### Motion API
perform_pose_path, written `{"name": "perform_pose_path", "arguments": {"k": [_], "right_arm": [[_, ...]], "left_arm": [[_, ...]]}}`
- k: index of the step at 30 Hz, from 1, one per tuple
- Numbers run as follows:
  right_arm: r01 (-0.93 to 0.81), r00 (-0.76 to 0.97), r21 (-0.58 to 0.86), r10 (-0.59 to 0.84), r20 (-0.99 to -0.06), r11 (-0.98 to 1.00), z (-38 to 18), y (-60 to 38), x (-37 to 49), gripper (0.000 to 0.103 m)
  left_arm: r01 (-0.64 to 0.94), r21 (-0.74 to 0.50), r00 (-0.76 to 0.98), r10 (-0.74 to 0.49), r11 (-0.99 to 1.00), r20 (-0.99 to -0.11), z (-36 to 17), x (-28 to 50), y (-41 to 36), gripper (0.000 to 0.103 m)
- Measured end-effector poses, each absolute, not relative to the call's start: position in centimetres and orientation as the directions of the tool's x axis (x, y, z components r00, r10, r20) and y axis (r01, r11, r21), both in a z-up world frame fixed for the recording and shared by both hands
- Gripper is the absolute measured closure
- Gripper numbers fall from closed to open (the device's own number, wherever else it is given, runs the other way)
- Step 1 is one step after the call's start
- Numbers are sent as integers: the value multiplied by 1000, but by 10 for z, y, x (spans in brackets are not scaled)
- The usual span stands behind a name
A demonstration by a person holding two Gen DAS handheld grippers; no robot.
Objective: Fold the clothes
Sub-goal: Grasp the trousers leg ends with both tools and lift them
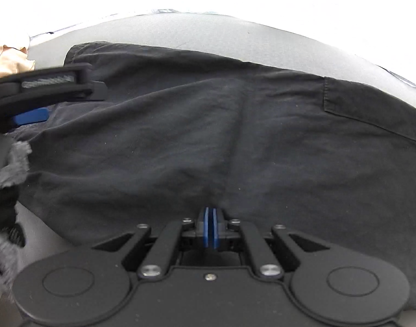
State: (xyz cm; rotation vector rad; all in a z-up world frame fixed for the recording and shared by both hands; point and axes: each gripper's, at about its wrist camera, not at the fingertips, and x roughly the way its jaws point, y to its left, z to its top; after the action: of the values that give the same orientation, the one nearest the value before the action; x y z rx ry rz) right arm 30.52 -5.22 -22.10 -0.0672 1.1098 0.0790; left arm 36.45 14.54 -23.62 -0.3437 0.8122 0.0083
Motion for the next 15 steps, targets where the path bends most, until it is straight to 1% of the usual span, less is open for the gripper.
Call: {"name": "perform_pose_path", "arguments": {"k": [2,5,8,10,12,13,14,15], "right_arm": [[-112,458,-15,38,-888,994,-219,-55,301,99],[-104,467,-12,38,-884,995,-216,-56,299,99],[-93,472,-13,32,-881,996,-214,-55,299,99],[-98,479,-23,27,-877,995,-217,-49,305,99],[-112,486,-34,25,-874,993,-218,-46,308,99],[-117,488,-36,26,-873,992,-219,-45,309,99],[-119,489,-35,28,-872,992,-219,-44,310,99],[-118,490,-31,31,-871,993,-220,-44,311,99]], "left_arm": [[-199,-297,692,-81,934,-717,-230,338,161,0],[-265,-287,678,-34,921,-734,-235,306,184,0],[-310,-254,646,7,916,-763,-248,297,195,1],[-338,-233,627,34,912,-778,-255,295,200,4],[-364,-272,635,24,891,-772,-259,294,209,5],[-371,-297,642,12,880,-767,-261,294,213,7],[-376,-302,652,18,876,-758,-263,295,214,7],[-372,-295,661,28,880,-750,-263,297,213,12]]}}
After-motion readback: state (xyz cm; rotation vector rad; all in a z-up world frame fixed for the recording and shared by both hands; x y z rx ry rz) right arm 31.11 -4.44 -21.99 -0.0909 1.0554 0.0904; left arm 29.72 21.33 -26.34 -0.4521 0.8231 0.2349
